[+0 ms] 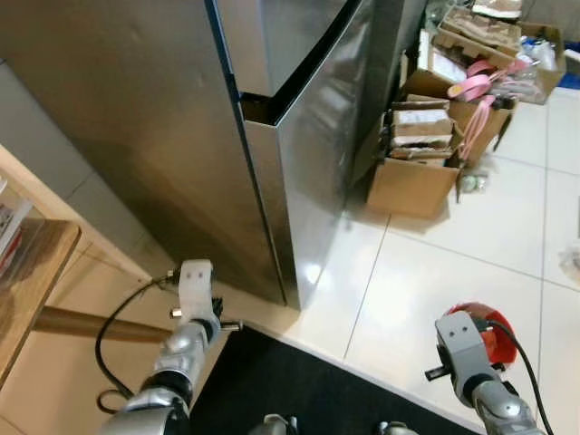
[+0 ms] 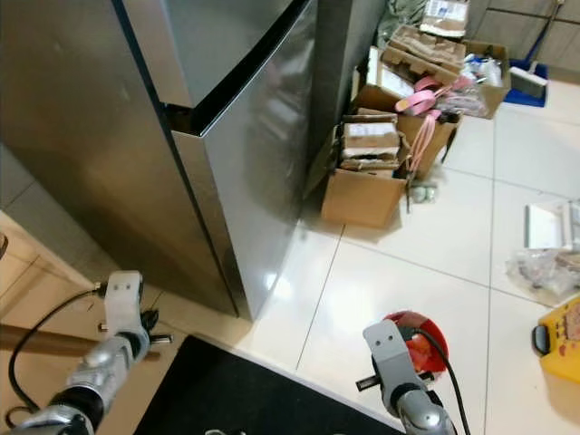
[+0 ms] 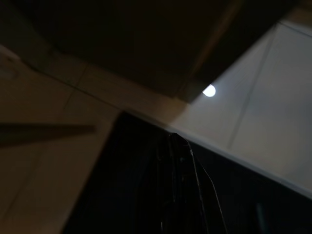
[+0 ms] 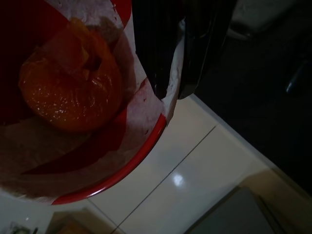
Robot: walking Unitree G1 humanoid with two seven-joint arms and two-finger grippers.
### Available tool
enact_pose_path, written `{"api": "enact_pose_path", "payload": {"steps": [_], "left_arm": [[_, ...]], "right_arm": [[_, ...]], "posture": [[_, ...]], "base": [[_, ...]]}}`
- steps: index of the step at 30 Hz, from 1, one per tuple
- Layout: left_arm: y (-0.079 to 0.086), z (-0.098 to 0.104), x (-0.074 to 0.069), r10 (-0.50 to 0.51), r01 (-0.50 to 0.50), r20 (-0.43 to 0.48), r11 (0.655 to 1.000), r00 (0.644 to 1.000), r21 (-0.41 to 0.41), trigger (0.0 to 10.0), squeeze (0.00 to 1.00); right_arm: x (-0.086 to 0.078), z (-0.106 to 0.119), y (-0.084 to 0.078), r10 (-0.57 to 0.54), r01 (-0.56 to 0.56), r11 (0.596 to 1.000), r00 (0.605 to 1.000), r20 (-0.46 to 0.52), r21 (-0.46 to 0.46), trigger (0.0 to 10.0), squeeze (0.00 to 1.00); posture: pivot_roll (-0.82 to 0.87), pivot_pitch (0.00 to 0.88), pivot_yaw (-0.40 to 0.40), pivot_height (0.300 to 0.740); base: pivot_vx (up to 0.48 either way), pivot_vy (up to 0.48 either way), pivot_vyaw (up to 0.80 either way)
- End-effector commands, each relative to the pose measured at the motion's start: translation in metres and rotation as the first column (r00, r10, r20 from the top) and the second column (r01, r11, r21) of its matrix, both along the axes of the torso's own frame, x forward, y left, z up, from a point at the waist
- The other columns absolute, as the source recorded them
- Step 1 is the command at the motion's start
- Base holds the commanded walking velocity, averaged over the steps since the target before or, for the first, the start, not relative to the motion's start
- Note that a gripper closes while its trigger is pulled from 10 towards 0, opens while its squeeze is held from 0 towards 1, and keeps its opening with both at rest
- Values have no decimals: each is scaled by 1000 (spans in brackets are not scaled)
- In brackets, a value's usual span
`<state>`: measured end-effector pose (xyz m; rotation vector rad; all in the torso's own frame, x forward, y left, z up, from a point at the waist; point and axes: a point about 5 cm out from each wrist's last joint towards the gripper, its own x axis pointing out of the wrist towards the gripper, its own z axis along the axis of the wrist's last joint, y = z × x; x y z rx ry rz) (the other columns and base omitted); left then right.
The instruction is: Restocking fridge
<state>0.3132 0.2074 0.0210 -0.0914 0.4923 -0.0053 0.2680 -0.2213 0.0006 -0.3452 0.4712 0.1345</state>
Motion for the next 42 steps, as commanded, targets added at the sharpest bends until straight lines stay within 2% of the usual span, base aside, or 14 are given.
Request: {"api": "enact_pose_path", "payload": {"steps": [1,3,6,7,8,10,15,22,33,42], "left_arm": [[-5,-16,-14,20,-21,-75,1000,997,-4,10000,0],[-10,-26,-22,24,-26,-133,1000,991,-12,10000,0],[-14,-30,-26,8,-11,-159,1000,987,-22,10000,0],[-14,-30,-26,8,-11,-159,1000,987,-22,10000,0],[-25,-31,-28,-40,37,-130,999,991,-20,10000,0],[-28,-31,-29,-47,46,-116,999,992,-13,10000,0],[-39,-36,-31,-96,98,-144,995,985,1,10000,0],[-41,-35,-31,-112,116,-148,993,983,21,10000,0],[-45,-39,-37,-116,124,-150,991,982,43,10000,0],[-43,-41,-41,-96,104,-149,993,984,51,10000,0]], "right_arm": [[-6,-7,-3,-11,10,1000,999,-33,-29,10000,0],[-3,-6,-4,-16,14,999,999,-29,-50,10000,0],[-2,-6,-5,-34,32,998,999,-25,-61,10000,0],[-2,-6,-5,-34,32,998,999,-25,-61,10000,0],[-3,-7,-7,-65,64,996,998,-20,-69,10000,0],[-4,-7,-8,-76,75,995,997,-18,-72,10000,0],[-9,-11,-10,-117,116,989,993,-12,-87,10000,0],[-9,-12,-12,-111,109,989,994,-12,-104,10000,0],[-5,-9,-12,-71,67,990,997,-22,-124,10000,0],[0,-8,-5,-14,10,991,999,-32,-136,10000,0]], "posture": [[-58,187,34,740],[-55,182,41,740],[-56,174,51,740],[-56,174,51,740],[-59,162,71,740],[-59,162,71,740],[-75,146,106,740],[-81,139,103,740],[-80,141,55,740],[-79,121,13,740]], "base": [[0,0,0],[0,0,0],[0,0,0],[0,0,0],[0,0,0],[0,0,0],[0,0,0],[0,0,0],[0,0,0],[0,0,0]]}}
